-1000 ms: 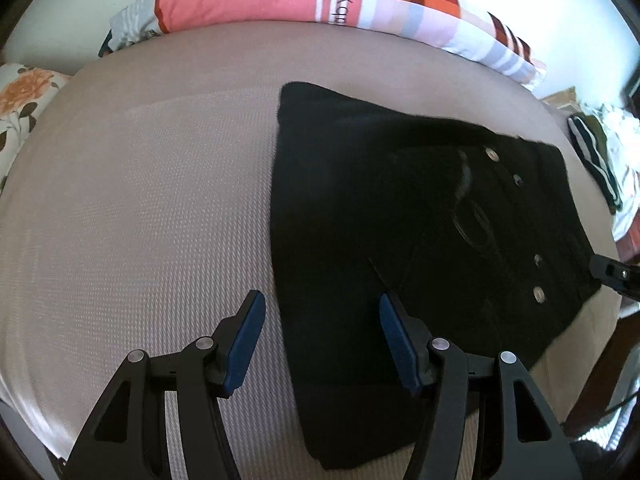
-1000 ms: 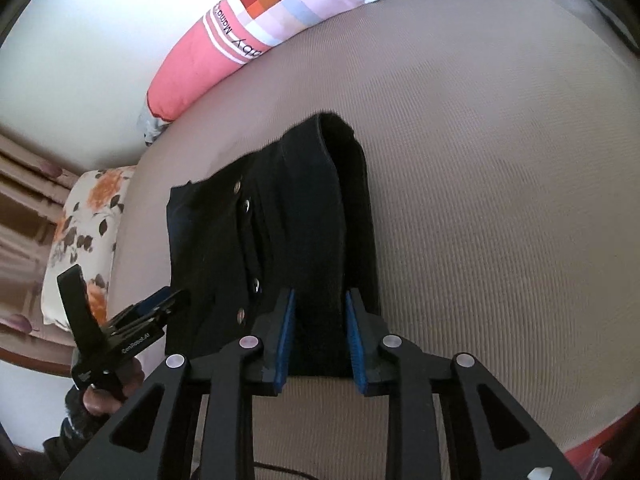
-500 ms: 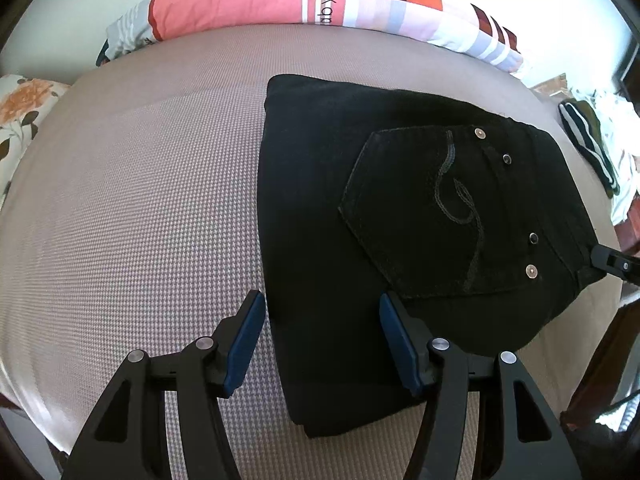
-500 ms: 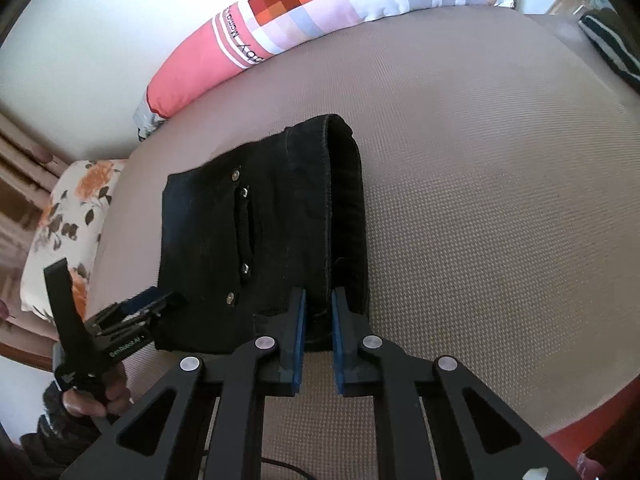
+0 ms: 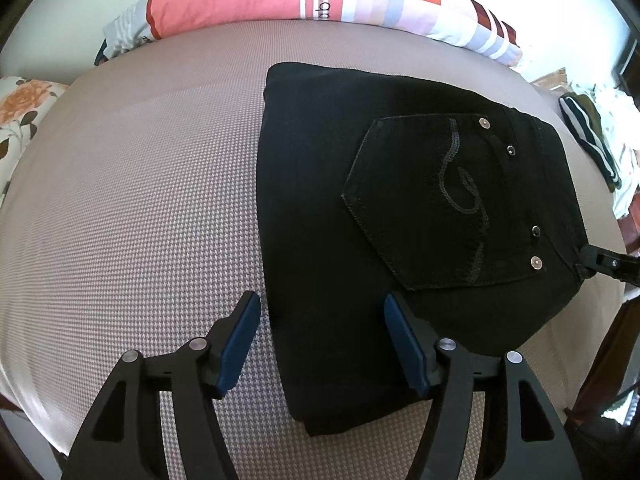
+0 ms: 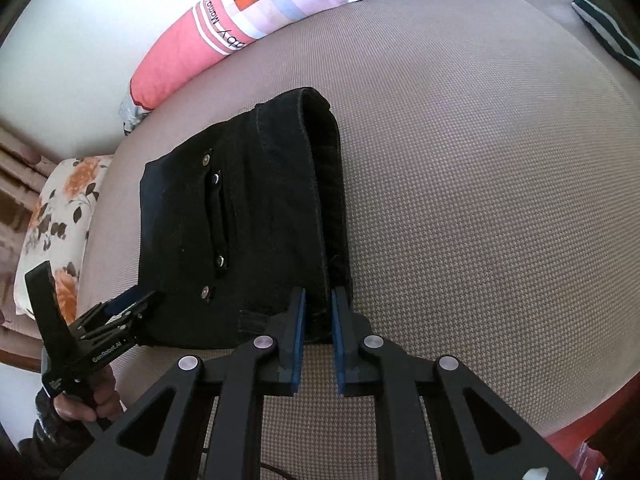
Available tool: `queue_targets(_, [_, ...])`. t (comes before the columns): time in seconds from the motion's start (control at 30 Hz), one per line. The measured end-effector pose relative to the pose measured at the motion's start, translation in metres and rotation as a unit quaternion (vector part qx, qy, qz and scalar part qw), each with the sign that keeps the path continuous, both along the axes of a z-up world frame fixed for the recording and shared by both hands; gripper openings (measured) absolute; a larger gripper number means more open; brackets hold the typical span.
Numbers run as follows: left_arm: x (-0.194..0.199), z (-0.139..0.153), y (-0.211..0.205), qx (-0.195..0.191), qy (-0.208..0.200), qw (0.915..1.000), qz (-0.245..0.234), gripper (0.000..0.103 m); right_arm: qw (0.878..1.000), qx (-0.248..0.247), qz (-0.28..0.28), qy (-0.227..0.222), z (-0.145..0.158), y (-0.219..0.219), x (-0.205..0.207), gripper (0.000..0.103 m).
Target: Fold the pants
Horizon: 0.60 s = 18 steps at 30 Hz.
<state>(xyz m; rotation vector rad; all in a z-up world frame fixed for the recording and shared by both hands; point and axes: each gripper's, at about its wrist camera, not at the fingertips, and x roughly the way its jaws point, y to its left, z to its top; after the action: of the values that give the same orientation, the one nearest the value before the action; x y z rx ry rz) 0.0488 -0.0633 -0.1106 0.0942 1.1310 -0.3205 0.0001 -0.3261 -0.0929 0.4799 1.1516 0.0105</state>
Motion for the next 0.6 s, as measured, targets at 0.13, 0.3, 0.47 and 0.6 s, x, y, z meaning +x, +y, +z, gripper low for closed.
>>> queue_targets(0.13, [0.0,0.0,0.0,0.001,-0.001,1.0,0.001,0.067,1.0,-0.001,-0.002,0.001,0.002,-0.002,0.0,0.02])
queue_targets(0.3, [0.001,0.002,0.003,-0.007,0.005,1.0,0.001,0.068,1.0,-0.01,0.001,0.006,0.006,-0.001,0.003,0.026])
queue_targets(0.47, [0.002,0.007,0.009,-0.008,0.004,1.0,0.002,0.068,1.0,-0.022,0.001,0.005,0.014,-0.004,0.008,0.035])
queue_targets(0.6, [0.008,0.009,0.013,-0.007,0.002,0.9999,0.008,0.068,0.999,-0.036,0.002,0.002,0.021,-0.005,0.015,0.043])
